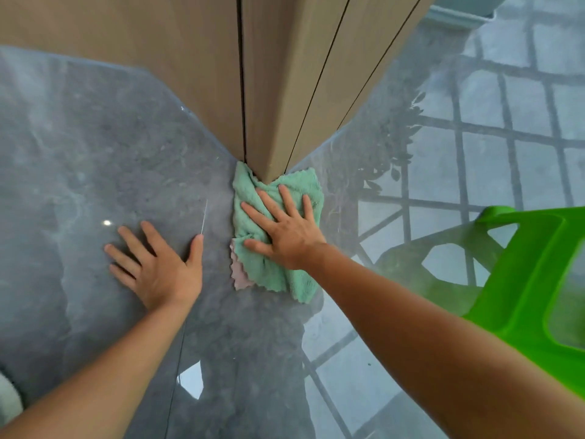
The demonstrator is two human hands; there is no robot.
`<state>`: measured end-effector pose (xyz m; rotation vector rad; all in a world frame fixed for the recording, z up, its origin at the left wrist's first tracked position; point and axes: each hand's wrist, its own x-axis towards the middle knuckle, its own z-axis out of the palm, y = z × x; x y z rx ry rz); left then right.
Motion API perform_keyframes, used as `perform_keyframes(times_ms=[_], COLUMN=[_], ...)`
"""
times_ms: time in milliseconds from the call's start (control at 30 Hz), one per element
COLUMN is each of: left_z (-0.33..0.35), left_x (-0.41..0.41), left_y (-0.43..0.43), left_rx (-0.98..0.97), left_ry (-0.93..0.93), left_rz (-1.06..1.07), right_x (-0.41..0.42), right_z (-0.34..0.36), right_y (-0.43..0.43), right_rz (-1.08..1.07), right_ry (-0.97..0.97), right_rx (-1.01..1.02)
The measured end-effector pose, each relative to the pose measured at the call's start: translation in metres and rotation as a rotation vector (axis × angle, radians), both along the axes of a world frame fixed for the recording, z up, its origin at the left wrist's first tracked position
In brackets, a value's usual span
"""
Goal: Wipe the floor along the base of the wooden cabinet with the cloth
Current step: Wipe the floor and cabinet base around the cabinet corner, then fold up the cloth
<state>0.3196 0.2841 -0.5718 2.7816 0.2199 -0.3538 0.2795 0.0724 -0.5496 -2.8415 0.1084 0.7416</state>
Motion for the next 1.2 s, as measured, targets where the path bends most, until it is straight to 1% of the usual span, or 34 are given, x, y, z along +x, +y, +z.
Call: perform_keyframes(times_ms=[67, 100, 167, 200, 233, 267, 300, 367, 433, 500, 567, 633, 733, 800, 833, 867, 933, 967, 1000, 1100, 1200], left_z=[0.01, 0.016, 0.025, 0.029, 0.032, 0.034, 0.034, 0.034, 0.037, 0.043, 0.052, 0.063, 0.079, 0.093, 0.101, 0.107, 0.118, 0.123, 0.127, 0.139, 0.145], left_x=[0.002, 0.002, -0.001, -0.004, -0.006, -0.006, -0.005, -0.001, 0.007, 0.013, 0.022, 0.034, 0.051, 0.059, 0.061, 0.062, 0.063, 0.063, 0.062, 0.058, 0.051], left_y=[-0.008, -0.015, -0.035, -0.047, -0.059, -0.069, -0.078, -0.087, -0.087, -0.082, -0.072, -0.061, -0.046, -0.042, -0.042, -0.043, -0.047, -0.049, -0.053, -0.067, -0.083], left_rx=[-0.057, -0.106, -0.252, -0.316, -0.353, -0.36, -0.354, -0.378, -0.528, -0.702, -0.872, -0.994, -0.981, -1.035, -1.068, -1.086, -1.091, -1.095, -1.106, -1.135, -1.087], left_ry=[0.0, -0.04, -0.103, -0.097, -0.06, 0.004, 0.09, 0.274, 0.437, 0.542, 0.596, 0.606, 0.513, 0.477, 0.46, 0.43, 0.313, 0.241, 0.175, -0.014, -0.17], left_rz=[0.056, 0.04, -0.074, -0.127, -0.151, -0.142, -0.11, -0.015, 0.08, 0.107, 0.064, -0.055, -0.286, -0.377, -0.42, -0.462, -0.516, -0.527, -0.537, -0.586, -0.714], right_x=[-0.001, -0.005, -0.017, -0.026, -0.034, -0.042, -0.049, -0.056, -0.058, -0.057, -0.06, -0.065, -0.077, -0.084, -0.087, -0.09, -0.095, -0.097, -0.099, -0.104, -0.108], right_z=[0.012, 0.018, 0.025, 0.026, 0.027, 0.027, 0.027, 0.027, 0.028, 0.034, 0.043, 0.054, 0.073, 0.084, 0.087, 0.091, 0.098, 0.101, 0.104, 0.112, 0.12], right_y=[0.003, 0.007, 0.01, 0.007, 0.004, 0.001, -0.001, -0.001, -0.001, -0.004, -0.011, -0.021, -0.04, -0.051, -0.057, -0.062, -0.072, -0.078, -0.083, -0.096, -0.103], right_rz=[-0.063, -0.151, -0.46, -0.647, -0.831, -0.998, -1.125, -1.271, -1.411, -1.509, -1.492, -1.399, -1.261, -1.228, -1.2, -1.158, -1.069, -1.037, -1.012, -0.944, -0.979], right_ry=[-0.023, -0.11, -0.387, -0.472, -0.475, -0.403, -0.292, -0.152, -0.087, -0.046, -0.056, -0.134, -0.253, -0.334, -0.389, -0.441, -0.526, -0.556, -0.585, -0.692, -0.74], right_rx=[0.113, 0.179, 0.226, 0.224, 0.237, 0.282, 0.352, 0.528, 0.71, 0.848, 1.031, 1.269, 1.49, 1.568, 1.562, 1.501, 1.288, 1.213, 1.189, 1.277, 1.396])
